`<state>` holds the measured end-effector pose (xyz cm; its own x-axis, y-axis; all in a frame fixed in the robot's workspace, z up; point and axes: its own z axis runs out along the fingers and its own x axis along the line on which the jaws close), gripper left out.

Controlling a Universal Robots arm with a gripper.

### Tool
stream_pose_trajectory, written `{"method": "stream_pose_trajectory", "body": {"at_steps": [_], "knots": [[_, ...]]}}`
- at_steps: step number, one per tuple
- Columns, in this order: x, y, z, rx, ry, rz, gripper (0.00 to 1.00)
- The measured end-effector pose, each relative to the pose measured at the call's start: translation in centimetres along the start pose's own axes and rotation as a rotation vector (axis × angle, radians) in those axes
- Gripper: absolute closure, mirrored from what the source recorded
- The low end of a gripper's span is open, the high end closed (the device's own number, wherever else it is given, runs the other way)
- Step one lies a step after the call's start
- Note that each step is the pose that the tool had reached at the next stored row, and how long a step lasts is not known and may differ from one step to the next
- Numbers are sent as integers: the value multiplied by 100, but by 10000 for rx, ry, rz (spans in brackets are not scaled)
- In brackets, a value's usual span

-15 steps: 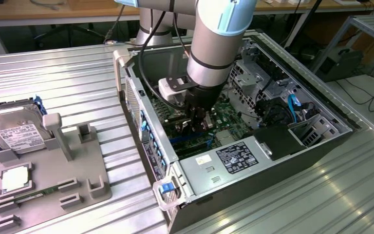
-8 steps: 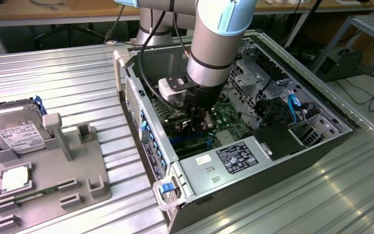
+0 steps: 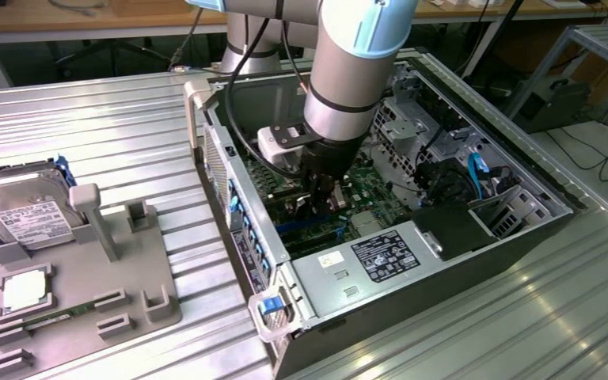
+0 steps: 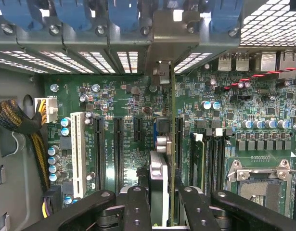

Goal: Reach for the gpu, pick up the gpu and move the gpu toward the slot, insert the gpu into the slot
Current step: 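Insert the gpu into the slot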

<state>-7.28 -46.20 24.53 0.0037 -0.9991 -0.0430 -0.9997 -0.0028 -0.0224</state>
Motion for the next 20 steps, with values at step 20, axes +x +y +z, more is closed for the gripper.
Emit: {"method": "stream_pose_trajectory", "body": {"at_steps": [20], "knots": [[14, 1, -12, 3, -6, 83, 72]]}}
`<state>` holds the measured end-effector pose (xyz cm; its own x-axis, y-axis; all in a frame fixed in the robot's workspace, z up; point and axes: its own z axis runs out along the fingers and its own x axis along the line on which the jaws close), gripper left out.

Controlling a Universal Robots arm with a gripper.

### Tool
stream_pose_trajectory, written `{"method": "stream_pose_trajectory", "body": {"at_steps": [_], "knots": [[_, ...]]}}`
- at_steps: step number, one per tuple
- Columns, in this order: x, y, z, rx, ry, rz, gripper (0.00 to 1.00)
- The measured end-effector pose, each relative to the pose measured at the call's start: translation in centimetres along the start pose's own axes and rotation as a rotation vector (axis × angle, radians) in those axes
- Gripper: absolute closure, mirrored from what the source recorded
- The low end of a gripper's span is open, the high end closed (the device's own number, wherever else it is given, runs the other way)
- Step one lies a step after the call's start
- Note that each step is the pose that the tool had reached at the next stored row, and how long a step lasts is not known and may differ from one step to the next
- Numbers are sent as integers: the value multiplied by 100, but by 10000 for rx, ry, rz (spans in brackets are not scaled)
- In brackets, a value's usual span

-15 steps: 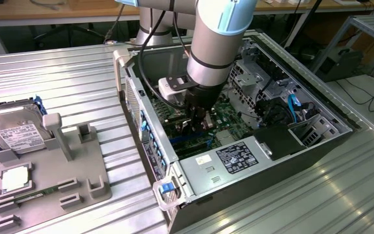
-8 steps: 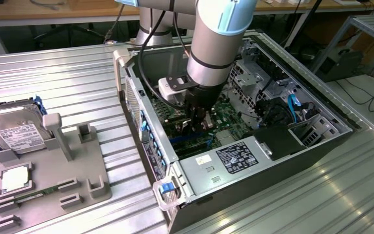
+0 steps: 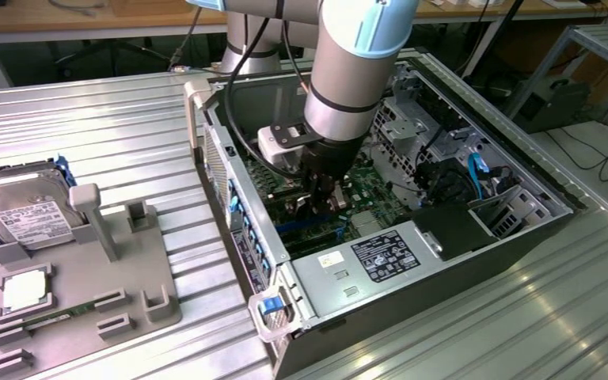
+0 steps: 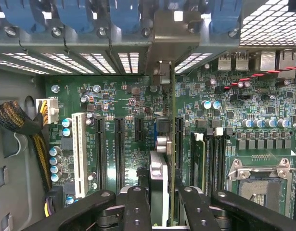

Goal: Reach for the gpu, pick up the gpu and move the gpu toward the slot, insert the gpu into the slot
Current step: 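Insert the gpu into the slot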

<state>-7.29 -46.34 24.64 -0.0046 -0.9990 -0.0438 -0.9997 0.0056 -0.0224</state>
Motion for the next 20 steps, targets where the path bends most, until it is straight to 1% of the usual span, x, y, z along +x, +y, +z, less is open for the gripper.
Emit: {"method": "stream_pose_trajectory", "body": {"at_steps": [14, 20], "knots": [[2, 1, 42, 0, 1, -1, 72], [2, 1, 43, 0, 0, 0, 72]]}}
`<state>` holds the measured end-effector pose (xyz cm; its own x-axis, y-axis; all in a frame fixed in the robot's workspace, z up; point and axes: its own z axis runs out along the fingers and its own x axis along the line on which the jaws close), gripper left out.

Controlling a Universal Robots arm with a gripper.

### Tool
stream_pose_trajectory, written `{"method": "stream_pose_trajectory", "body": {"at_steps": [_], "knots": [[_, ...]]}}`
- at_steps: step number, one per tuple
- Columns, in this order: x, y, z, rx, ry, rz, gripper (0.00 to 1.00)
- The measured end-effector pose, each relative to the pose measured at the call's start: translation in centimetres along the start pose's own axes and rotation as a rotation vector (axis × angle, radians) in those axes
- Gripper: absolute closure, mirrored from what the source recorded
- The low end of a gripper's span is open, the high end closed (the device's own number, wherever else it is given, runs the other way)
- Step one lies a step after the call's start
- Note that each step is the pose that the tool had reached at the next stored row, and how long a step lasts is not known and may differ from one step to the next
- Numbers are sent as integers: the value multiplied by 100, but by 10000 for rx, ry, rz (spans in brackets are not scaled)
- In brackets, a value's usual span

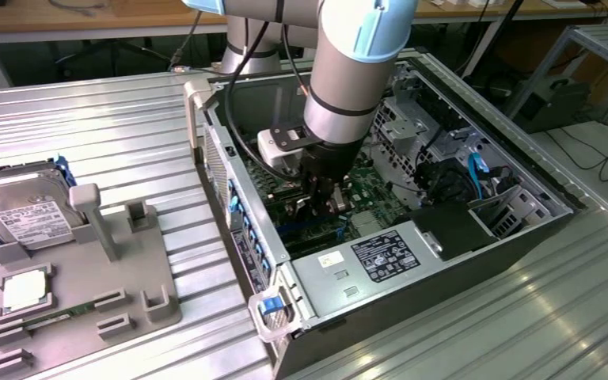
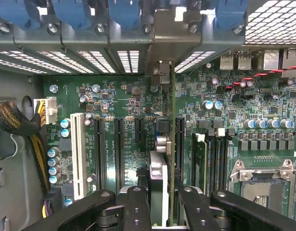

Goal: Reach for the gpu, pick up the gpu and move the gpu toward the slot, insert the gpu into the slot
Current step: 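Insert the gpu into the slot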

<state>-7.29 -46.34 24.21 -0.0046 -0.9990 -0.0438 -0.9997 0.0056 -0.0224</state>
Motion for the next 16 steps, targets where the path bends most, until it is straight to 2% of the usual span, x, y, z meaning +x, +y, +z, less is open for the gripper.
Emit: {"method": "stream_pose_trajectory", "body": {"at_steps": [8, 13, 16], "knots": [[0, 11, 1, 1, -2, 0, 72], [0, 24, 7, -52, 2, 2, 72], [0, 24, 8, -52, 0, 2, 72]]}}
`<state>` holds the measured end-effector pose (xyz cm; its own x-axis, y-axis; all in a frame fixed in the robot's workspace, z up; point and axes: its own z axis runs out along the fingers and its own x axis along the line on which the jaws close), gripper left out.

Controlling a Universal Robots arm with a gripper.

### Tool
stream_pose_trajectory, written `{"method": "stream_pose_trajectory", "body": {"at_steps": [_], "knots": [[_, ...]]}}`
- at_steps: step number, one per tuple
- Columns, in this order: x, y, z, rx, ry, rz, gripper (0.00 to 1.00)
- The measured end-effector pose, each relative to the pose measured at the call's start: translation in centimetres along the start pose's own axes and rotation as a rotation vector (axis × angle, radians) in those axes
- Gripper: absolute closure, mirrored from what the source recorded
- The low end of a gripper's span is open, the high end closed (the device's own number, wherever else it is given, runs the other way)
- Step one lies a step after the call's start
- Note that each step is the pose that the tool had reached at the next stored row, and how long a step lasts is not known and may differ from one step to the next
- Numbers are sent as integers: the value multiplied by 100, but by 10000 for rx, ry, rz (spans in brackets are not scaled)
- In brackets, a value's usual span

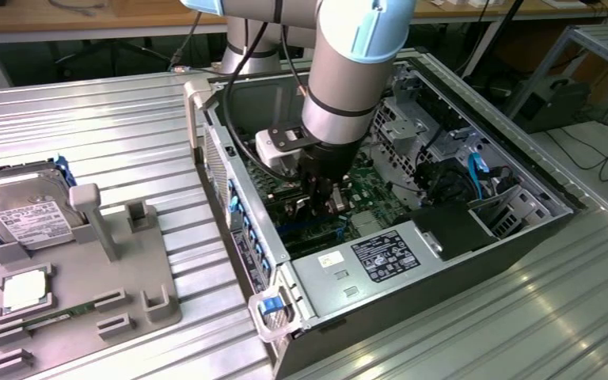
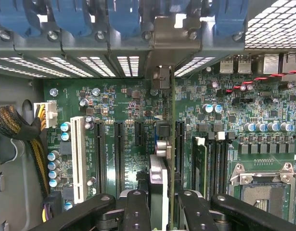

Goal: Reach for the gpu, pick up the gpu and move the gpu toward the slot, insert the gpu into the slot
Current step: 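Insert the gpu into the slot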

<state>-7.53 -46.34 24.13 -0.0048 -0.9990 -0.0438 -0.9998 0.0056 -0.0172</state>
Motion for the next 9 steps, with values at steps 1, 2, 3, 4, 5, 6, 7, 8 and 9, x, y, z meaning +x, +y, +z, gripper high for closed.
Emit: {"method": "stream_pose_trajectory", "body": {"at_steps": [1, 2, 3, 4, 5, 6, 7, 8, 9], "knots": [[0, 0, -3, 0, 0, 0, 72], [-1, -1, -12, 3, -6, 0, 72], [-1, -1, -20, 1, -2, -1, 72], [-1, -1, -19, 2, -4, 0, 72], [-1, -1, -20, 1, -2, -1, 72], [-1, -1, -21, 0, 0, -1, 72], [-1, -1, -21, 0, 0, 0, 72], [-1, -1, -21, 0, 0, 0, 72], [-1, -2, -21, 0, 0, 0, 72]]}}
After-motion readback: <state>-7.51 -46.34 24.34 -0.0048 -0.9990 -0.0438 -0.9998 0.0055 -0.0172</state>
